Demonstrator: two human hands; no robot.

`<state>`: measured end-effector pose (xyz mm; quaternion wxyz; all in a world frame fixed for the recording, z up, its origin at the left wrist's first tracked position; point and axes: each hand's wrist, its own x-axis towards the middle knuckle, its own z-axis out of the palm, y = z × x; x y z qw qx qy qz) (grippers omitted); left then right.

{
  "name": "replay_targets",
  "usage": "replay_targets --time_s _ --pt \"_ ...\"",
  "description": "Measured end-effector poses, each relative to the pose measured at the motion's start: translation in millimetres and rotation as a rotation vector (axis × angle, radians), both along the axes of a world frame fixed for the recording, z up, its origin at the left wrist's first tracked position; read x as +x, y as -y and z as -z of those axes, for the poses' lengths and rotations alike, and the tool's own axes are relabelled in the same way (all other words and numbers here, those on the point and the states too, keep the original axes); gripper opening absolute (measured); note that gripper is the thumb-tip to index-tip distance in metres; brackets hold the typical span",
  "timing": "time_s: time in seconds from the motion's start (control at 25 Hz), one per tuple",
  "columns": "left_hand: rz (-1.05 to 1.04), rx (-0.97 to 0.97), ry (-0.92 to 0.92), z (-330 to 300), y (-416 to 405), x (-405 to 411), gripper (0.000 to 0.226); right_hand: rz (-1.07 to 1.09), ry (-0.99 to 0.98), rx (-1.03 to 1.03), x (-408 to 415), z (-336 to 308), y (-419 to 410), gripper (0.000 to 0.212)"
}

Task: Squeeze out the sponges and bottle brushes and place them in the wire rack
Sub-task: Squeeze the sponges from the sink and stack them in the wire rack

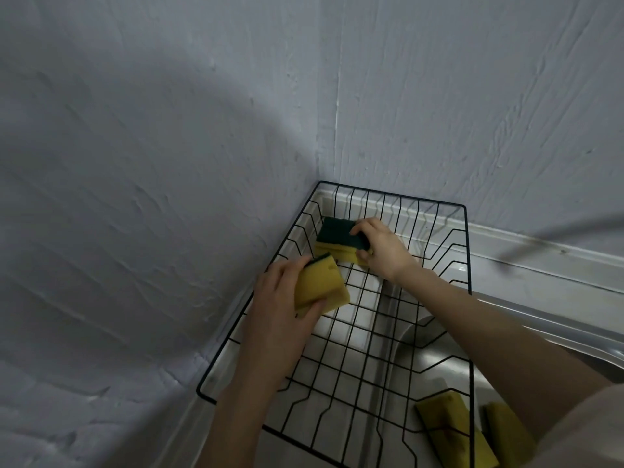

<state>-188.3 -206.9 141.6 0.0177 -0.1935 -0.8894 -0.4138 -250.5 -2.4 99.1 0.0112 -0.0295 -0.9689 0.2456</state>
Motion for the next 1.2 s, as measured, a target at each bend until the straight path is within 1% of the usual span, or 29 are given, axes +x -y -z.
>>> replay_targets --time_s 0.08,0.16,0.24,0.28,0.32,0.44,0.48,0.52,0.56,0.6,0.68,0.72,0.76,0.84,0.88,0.96,1.04,1.12,1.2 --pt "-0.006 0.002 -0.001 1 -1 -1 0.055 -0.026 -0.003 0.047 2 -1 0 0.047" --pt "-0.001 0.012 -0.010 1 -2 0 0.054 -0.045 -0.047 -0.001 10 -12 3 0.051" --pt "0.027 0.075 -0.011 0 -3 -1 0.051 -0.003 -0.097 -0.194 22 -29 9 0.045" --pt "0.046 0.116 -0.002 -3 -4 -1 0.050 0.011 -0.053 -0.322 27 -37 13 0.042" --pt "0.068 0.158 0.008 -6 -6 -1 0.051 0.007 0.050 -0.462 34 -45 15 0.042" --pt "0.114 0.236 0.034 -15 -7 -2 0.054 -0.051 0.497 -0.965 49 -59 16 0.046" --pt "0.130 0.245 0.038 -16 -8 -2 0.055 -0.056 0.567 -1.079 54 -63 15 0.043" --pt "0.137 0.235 0.036 -15 -9 -4 0.055 -0.047 0.579 -1.121 58 -64 13 0.038" --pt "0.120 0.193 0.022 -12 -10 -6 0.055 -0.020 0.549 -1.121 61 -64 12 0.034" --pt "0.083 0.121 0.000 -9 -12 -9 0.056 0.020 0.482 -1.067 64 -62 10 0.032" --pt "0.005 -0.029 -0.002 -2 -18 -14 0.059 0.108 0.325 -0.844 68 -57 9 0.036" --pt "-0.005 -0.070 0.041 1 -21 -17 0.061 0.148 0.265 -0.744 71 -56 9 0.038" --pt "0.008 -0.090 0.103 4 -25 -19 0.063 0.177 0.223 -0.684 72 -51 9 0.038" --pt "0.078 -0.143 0.195 11 -31 -27 0.065 0.206 0.162 -0.616 73 -43 12 0.035" --pt "0.127 -0.165 0.221 13 -32 -30 0.063 0.205 0.143 -0.546 73 -41 13 0.036" --pt "0.196 -0.160 0.243 17 -33 -38 0.050 0.173 0.148 -0.416 70 -33 14 0.040" --pt "0.174 -0.130 0.245 19 -33 -44 0.039 0.137 0.184 -0.411 67 -26 16 0.043" --pt "0.144 -0.130 0.251 21 -35 -49 0.038 0.139 0.192 -0.403 65 -22 19 0.045" --pt "0.135 -0.178 0.260 25 -37 -53 0.041 0.131 0.196 -0.373 64 -21 22 0.049"
